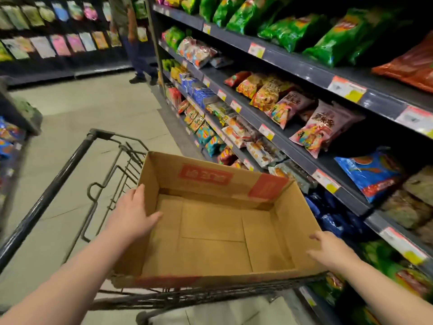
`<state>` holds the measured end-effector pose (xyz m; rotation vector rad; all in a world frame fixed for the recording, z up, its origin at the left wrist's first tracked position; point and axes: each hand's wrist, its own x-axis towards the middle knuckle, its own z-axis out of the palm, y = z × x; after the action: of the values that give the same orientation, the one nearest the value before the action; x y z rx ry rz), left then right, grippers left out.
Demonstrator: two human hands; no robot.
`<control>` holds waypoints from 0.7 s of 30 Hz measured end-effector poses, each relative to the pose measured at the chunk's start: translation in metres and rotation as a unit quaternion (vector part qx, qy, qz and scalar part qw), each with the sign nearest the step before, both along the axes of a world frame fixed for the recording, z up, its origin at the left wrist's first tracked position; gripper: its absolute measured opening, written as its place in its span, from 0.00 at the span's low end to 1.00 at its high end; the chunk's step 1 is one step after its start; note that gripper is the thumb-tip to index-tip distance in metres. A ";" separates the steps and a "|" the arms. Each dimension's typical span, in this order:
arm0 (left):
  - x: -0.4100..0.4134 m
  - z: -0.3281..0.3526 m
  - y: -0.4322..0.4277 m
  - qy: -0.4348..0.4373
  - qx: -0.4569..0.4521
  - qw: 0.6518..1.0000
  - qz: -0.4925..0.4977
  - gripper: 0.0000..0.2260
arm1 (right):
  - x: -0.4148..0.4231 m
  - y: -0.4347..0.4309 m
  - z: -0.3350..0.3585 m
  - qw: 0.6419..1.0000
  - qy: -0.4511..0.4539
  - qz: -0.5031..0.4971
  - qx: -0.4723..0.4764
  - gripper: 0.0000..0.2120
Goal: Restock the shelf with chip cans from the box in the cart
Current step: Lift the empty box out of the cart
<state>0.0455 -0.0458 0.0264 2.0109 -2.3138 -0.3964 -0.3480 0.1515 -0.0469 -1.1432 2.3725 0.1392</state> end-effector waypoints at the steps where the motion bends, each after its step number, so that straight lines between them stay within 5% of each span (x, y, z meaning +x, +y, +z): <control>1: 0.001 -0.002 -0.008 0.013 0.014 1.000 0.014 0.43 | -0.002 -0.003 -0.001 1.000 0.000 -0.007 0.004 0.25; 8: -0.013 -0.017 -0.031 0.082 0.057 0.990 0.104 0.44 | -0.036 -0.028 -0.019 0.999 -0.019 -0.028 0.030 0.27; 21: -0.028 -0.029 -0.029 0.047 0.007 0.978 0.205 0.36 | -0.098 -0.078 -0.083 0.974 -0.161 -0.161 -0.005 0.38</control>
<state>0.0178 -0.0753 -0.0022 2.3405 -1.7818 -0.4669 -0.4465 0.0734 -0.1303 -0.7054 2.2268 -0.1580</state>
